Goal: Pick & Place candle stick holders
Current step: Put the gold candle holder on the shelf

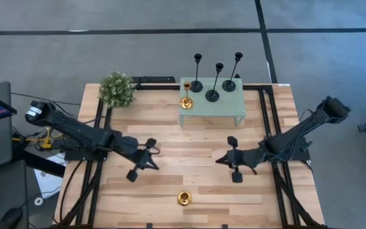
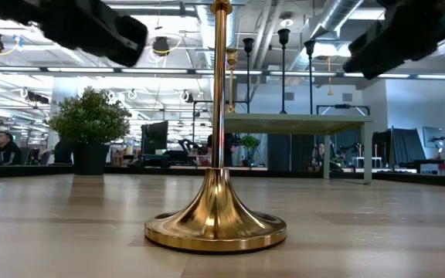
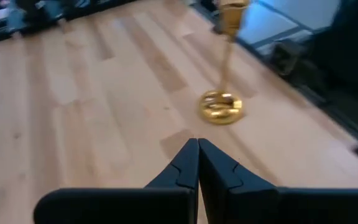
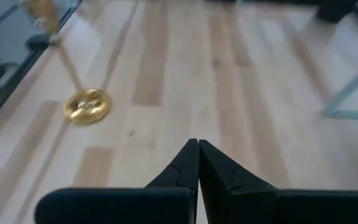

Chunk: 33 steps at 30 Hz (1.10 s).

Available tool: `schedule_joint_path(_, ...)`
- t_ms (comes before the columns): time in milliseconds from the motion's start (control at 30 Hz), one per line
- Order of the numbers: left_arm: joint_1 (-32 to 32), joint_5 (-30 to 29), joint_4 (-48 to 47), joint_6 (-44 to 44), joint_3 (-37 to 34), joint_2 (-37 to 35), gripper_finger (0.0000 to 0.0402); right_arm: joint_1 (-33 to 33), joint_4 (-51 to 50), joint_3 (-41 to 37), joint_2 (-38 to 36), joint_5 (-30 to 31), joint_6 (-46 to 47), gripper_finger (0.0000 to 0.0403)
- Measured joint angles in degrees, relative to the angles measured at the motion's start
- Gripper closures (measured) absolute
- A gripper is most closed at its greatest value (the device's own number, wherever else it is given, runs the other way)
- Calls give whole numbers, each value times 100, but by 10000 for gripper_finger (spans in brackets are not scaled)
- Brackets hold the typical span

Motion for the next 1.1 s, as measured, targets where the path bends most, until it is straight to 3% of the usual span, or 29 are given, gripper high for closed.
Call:
schedule_joint_path(400, -417, -278, 240, -21, -524, -539, 396, 172, 640, 2, 855, -137, 1247, 403)
schedule_joint_path(1100, -417, -255, 367, -39, -526, -496, 395, 272, 1715, 4, 1833, -161, 1351, 403)
